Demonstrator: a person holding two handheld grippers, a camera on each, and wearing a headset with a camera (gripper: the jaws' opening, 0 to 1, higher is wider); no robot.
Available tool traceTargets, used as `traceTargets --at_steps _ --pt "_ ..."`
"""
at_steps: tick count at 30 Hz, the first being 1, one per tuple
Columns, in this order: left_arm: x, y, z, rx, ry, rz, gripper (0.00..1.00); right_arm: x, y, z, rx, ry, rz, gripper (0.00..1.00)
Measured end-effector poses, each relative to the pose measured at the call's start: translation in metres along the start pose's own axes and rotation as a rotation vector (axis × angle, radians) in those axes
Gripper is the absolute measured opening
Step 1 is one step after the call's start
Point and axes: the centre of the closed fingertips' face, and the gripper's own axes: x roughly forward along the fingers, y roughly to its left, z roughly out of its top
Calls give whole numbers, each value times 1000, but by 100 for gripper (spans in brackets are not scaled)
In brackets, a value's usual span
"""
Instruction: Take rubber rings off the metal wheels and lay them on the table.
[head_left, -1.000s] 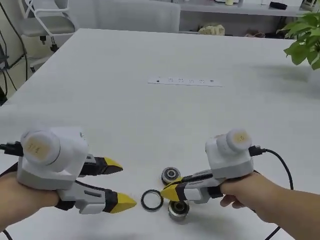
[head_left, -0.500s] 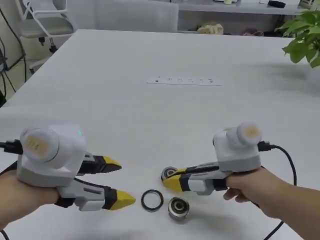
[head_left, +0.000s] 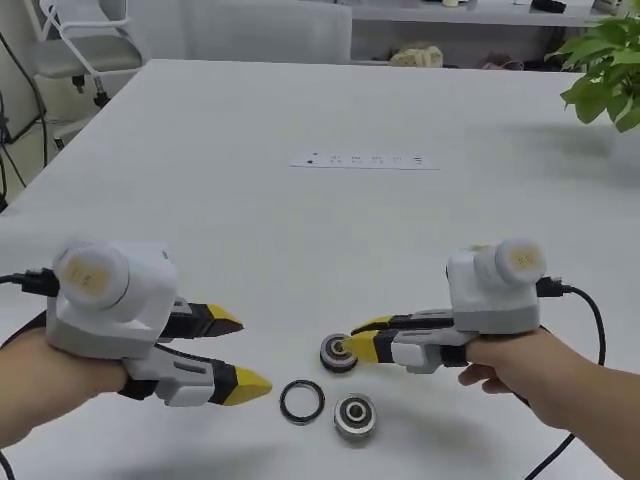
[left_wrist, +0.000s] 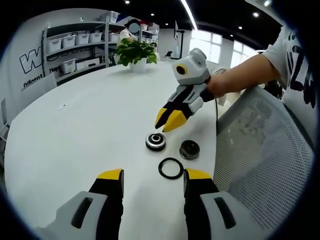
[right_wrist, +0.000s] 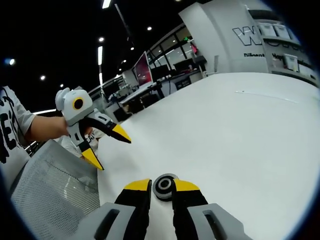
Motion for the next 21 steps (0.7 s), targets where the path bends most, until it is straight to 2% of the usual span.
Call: traceTargets --at_steps 6,10,21 --pt "5 6 -2 -12 5 4 44 -3 -14 -7 -17 12 -42 14" --pt "10 5 -1 -16 8 -2 44 -6 -20 -9 -28 17 -62 15" --pt "22 7 7 -27 4 -19 43 -4 -20 -19 -59 50 -49 18"
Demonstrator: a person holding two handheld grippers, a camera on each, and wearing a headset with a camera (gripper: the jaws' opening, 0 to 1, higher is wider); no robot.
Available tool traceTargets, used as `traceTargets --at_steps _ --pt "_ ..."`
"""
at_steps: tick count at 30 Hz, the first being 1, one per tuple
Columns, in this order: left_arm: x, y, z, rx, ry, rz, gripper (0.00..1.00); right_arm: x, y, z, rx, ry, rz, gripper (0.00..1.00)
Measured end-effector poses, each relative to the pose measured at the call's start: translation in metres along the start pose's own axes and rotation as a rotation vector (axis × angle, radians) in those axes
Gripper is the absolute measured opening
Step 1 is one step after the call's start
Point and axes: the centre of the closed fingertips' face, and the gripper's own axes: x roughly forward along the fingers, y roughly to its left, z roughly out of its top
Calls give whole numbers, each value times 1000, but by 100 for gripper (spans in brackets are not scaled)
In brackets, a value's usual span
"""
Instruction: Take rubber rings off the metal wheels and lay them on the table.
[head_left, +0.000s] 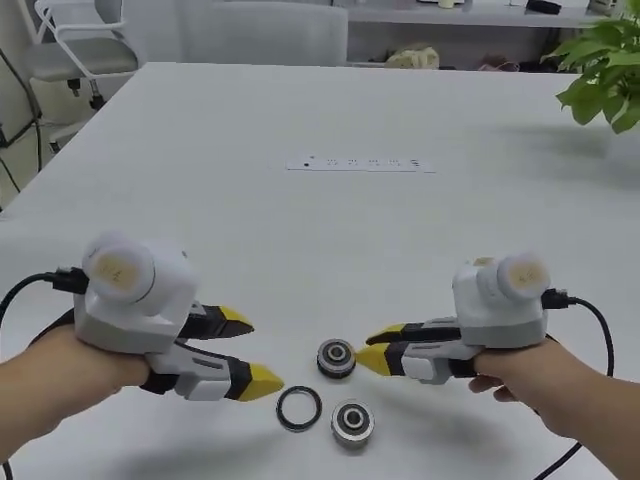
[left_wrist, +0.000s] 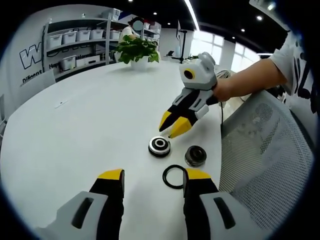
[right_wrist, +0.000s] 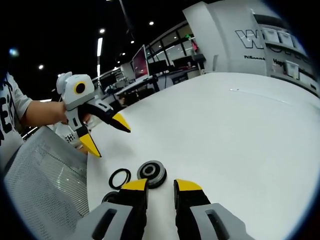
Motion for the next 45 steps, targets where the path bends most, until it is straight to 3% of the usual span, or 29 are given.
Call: traceTargets --at_steps 11,26,45 --pt "14 1 11 -8 -12 -19 42 6 6 -13 -86 62 21 19" --pt "40 -10 23 15 -8 -58 39 10 5 -12 -146 70 17 14" --pt "62 -18 22 35 14 -84 29 13 8 -12 -175 69 25 13"
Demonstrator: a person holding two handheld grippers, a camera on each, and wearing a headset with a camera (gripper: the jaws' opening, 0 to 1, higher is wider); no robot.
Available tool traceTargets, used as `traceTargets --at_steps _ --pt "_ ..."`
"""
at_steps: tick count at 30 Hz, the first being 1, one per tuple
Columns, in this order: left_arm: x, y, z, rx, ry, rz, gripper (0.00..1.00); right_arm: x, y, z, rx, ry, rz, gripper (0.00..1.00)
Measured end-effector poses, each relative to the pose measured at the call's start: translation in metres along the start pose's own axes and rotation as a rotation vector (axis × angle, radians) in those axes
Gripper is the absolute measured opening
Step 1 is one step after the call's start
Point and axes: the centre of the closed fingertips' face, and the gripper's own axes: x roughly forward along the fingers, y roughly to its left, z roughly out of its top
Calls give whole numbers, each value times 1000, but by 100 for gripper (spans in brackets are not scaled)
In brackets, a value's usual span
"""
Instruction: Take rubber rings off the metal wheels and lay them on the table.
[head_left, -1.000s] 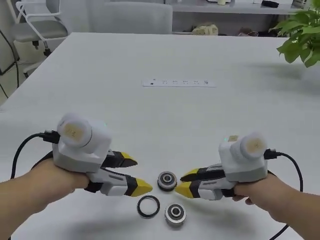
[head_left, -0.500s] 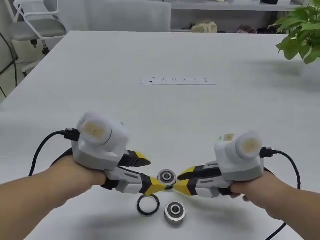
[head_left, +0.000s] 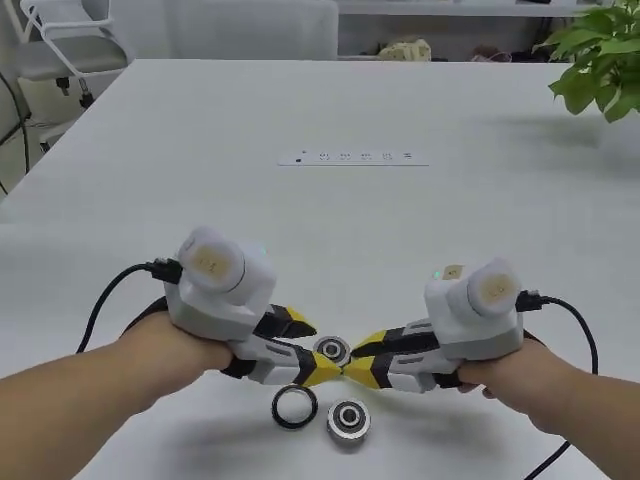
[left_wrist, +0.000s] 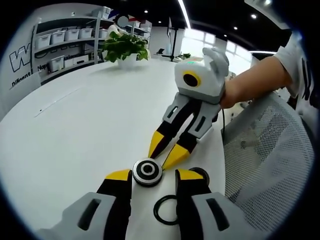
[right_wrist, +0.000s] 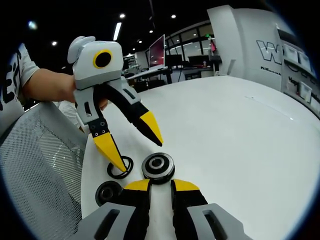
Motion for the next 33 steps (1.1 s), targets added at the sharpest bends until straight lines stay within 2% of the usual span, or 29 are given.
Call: traceTargets --at_steps 10,14,20,22,28,29,33 --pt "10 -2 2 12 7 -8 23 1 0 0 2 -6 1 12" --pt "12 -1 -1 18 16 -8 20 1 0 0 0 -6 1 12" --pt "12 3 0 11 11 7 15 0 1 0 -2 -8 3 12" --pt "12 6 -1 54 19 34 12 0 1 0 -4 -8 4 12" --pt "13 7 -1 91 30 63 7 1 2 0 -7 -9 5 12" --pt "13 7 -1 116 30 67 7 1 2 0 -7 -8 5 12" --pt "12 7 -1 115 26 79 7 1 1 0 -5 -10 3 11"
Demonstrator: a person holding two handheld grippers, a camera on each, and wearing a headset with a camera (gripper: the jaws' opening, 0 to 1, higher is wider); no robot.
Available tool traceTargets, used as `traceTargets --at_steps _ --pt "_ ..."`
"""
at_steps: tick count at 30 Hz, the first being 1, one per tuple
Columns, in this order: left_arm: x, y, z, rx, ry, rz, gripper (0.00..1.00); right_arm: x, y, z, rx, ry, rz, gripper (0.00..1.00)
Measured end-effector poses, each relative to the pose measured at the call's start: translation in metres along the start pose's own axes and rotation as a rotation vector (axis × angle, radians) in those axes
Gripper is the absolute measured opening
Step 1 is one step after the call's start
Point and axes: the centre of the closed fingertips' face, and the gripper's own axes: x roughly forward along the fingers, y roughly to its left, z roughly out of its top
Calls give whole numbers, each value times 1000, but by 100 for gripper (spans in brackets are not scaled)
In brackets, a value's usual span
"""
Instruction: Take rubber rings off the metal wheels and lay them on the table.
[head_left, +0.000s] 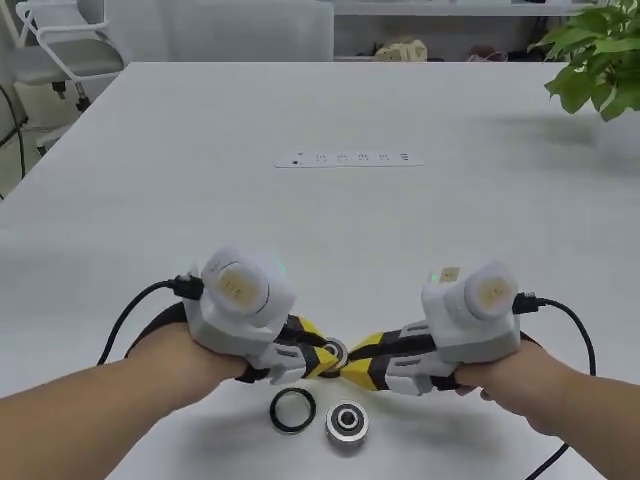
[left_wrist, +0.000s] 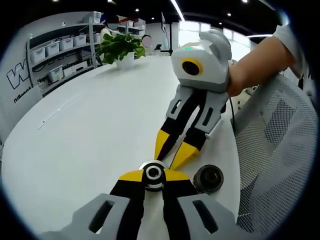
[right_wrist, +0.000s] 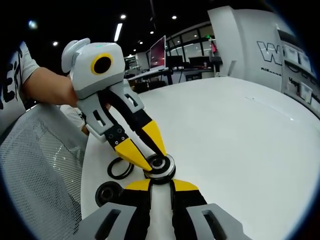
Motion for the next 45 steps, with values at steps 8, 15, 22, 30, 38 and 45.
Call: traceTargets --at_steps 8,15,22,30,38,45 --pt "0 1 0 -11 -7 18 7 0 0 -1 0 6 -2 10" --pt "0 1 0 -22 -11 32 7 0 0 -1 17 11 -7 9" --pt "0 1 -1 -32 -12 45 7 0 0 -1 34 9 -8 7" --pt "0 0 -1 -36 -18 51 7 -2 -2 -4 50 26 -22 0" --pt "0 -1 -1 -25 -23 55 7 -2 -8 -2 237 -9 -31 0" --pt "-1 -2 -1 -23 -26 62 7 -7 -17 6 350 -86 -46 0"
